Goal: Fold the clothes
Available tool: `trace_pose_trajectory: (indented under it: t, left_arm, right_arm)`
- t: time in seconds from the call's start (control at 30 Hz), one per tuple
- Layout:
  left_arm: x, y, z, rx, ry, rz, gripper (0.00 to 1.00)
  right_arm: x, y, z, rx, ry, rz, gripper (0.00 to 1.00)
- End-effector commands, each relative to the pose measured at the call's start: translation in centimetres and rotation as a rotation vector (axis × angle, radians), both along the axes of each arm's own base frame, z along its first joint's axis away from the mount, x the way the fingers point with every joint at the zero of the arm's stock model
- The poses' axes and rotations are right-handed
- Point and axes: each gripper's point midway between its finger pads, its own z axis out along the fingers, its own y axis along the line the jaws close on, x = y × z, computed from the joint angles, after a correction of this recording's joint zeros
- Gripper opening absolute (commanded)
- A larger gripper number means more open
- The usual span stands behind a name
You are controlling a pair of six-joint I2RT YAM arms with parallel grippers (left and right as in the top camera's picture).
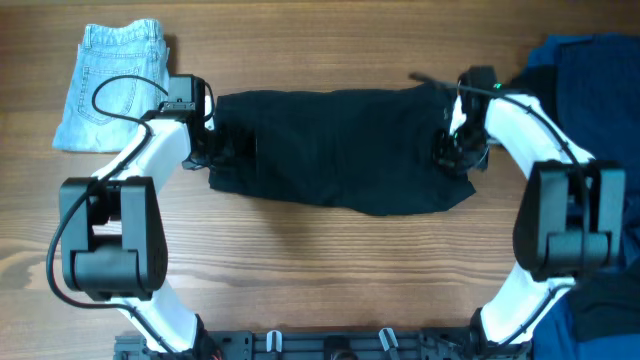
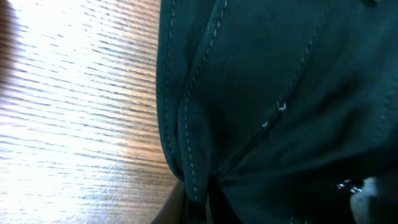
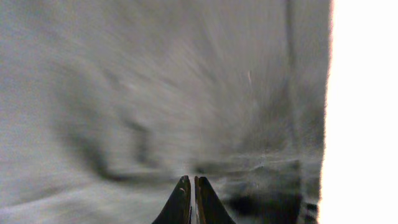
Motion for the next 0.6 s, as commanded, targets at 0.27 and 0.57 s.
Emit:
trace_pose_trajectory:
  t: [0.27,0.57]
  left_arm:
    - [3.6,0.6,12.8,0.026,-0.330,0.016,0.04]
    - [5.0,0.6,16.9,0.023,-0.413,0.017,0.04]
  right_arm:
    - [2.7,11.2,13.7,0.451,-0.349,0.183,0.04]
    - [0.8,19.7,7.0,0.516,-0.190,0.148,0.04]
